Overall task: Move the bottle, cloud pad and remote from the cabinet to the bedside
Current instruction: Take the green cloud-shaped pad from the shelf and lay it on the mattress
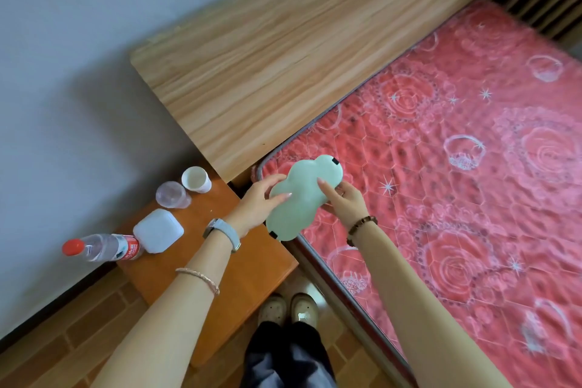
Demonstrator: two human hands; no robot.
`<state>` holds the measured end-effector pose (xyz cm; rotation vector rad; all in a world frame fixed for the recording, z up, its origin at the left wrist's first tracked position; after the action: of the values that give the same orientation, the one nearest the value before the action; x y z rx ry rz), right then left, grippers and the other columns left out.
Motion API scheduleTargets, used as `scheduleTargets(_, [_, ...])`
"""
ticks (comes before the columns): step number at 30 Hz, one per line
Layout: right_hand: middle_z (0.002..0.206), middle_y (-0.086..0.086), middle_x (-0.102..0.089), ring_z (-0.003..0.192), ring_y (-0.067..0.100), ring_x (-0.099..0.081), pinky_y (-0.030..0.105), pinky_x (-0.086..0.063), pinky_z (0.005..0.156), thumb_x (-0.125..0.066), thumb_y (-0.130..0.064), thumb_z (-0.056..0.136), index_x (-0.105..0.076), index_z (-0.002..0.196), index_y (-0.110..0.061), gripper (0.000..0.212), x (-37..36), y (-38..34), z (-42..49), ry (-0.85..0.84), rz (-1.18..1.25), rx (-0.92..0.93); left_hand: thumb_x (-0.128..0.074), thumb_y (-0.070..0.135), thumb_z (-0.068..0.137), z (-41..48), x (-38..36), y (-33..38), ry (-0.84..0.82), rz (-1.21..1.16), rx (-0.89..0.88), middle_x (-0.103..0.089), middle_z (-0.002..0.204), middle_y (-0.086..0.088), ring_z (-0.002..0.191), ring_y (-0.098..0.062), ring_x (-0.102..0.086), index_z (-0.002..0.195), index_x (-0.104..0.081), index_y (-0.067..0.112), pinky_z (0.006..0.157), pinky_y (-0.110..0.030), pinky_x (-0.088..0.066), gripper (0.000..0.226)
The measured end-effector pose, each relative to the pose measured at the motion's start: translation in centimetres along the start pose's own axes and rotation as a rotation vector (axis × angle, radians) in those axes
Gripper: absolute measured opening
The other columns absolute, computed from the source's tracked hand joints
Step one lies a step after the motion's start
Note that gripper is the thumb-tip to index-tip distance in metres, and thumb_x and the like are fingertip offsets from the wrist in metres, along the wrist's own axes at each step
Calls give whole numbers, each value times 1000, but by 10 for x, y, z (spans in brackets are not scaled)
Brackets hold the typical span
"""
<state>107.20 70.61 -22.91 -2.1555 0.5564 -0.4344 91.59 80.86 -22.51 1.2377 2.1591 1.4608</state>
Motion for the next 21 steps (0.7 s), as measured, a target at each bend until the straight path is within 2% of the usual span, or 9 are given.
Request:
scheduleTargets(3, [104, 10, -69, 92, 25, -69, 40, -59, 80, -68, -31, 87, -61, 114, -5, 38, 19, -12, 14, 79, -53, 44, -59, 34, 90, 7, 0, -2, -80, 47, 5, -52, 133, 9, 118, -12, -49, 131, -48, 33, 93, -34, -49, 42])
scheduleTargets(6, [98, 9, -68, 84, 22, -68, 28, -59, 67, -68, -22, 88, -62, 111, -4, 31, 24, -13, 28, 103, -160, 68, -60, 36, 89, 13, 2, -14, -17, -12, 40, -59, 122, 8, 111, -12, -55, 119, -54, 37, 89, -38, -53, 31])
scheduleTargets(7, [97, 9, -67, 85, 22, -68, 28, -59, 67, -68, -22, 88, -62, 112, -4, 30, 25, -12, 35, 120, -178, 70, -61, 37, 87, 16, 2, -20, 18, -39, 64, -60, 119, 7, 110, -13, -56, 115, -56, 36, 88, -39, -53, 28])
scheduleTargets(9, [100, 9, -68, 91, 25, -68, 36, -59, 75, -68, -22, 87, -62, 113, -5, 31, 27, -6, 54, 178, -199, 71, -65, 39, 84, 22, -1, -40, 86, -91, 125, -62, 114, 4, 108, -15, -58, 111, -56, 29, 83, -34, -54, 30])
scheduleTargets(12, [108, 9, -67, 97, 26, -65, 43, -56, 86, -67, -25, 86, -62, 118, -8, 36, 30, 10, 89, 285, -228, 65, -69, 29, 84, 39, -10, -73, 168, -129, 192, -61, 112, 1, 106, -16, -57, 110, -50, 26, 71, -19, -50, 32])
scheduleTargets(16, [113, 9, -64, 103, 28, -62, 41, -52, 91, -63, -23, 88, -60, 121, -11, 36, 36, 55, 143, 347, -280, 0, -74, 21, 79, 84, -10, -108, 322, -110, 163, -62, 112, -1, 104, -17, -58, 111, -53, 26, 82, -29, -53, 38])
scheduleTargets(19, [116, 10, -65, 107, 29, -60, 37, -49, 92, -62, -18, 88, -61, 120, -9, 34, 39, 94, 184, 352, -346, -32, -73, 14, 79, 125, -10, -129, 442, -79, 88, -65, 104, 1, 97, -15, -62, 108, -57, 24, 74, -24, -53, 35])
scheduleTargets(21, [117, 10, -65, 105, 26, -60, 35, -49, 90, -62, -15, 87, -62, 119, -10, 32, 41, 115, 209, 370, -362, -14, -72, 11, 79, 153, -14, -150, 480, -48, 71, -67, 103, 2, 98, -16, -63, 105, -61, 24, 78, -30, -56, 32])
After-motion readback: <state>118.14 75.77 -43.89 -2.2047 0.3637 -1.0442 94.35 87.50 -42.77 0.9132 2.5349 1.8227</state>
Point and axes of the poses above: each hand's wrist, its own z-axis towards the middle knuckle, its own x-axis out of the back of the hand, y = z × x, the point moved 10 cm from there along z, towards the middle knuckle
